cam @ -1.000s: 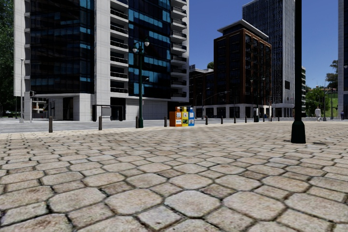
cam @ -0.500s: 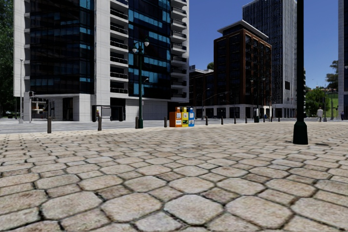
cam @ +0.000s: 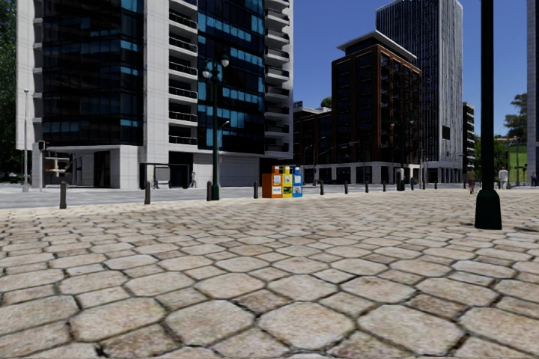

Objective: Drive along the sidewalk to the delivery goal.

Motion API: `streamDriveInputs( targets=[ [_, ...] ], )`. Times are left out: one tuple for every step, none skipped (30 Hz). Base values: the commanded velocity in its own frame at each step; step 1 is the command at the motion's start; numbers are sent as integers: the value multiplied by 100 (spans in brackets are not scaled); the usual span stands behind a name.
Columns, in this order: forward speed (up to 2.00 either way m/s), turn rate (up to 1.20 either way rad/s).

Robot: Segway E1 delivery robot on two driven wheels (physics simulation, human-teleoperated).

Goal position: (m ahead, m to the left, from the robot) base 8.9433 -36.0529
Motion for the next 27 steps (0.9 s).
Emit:
streamDriveInputs(
  targets=[
    [194,0],
    [194,0],
    [195,0],
    [195,0],
    [195,0],
    [195,0],
    [195,0],
    [195,0],
    [195,0],
    [195,0],
    [195,0],
    [195,-7],
    [195,-12],
    [195,-12],
    [195,-18],
    [195,-21],
    [195,-23],
    [195,-24],
    [195,-24],
    [195,-24],
    [195,-24],
    [195,-24],
    [195,-24],
    [195,-25],
    [195,-26],
    [195,-26],
    [195,-27]
  ],
)
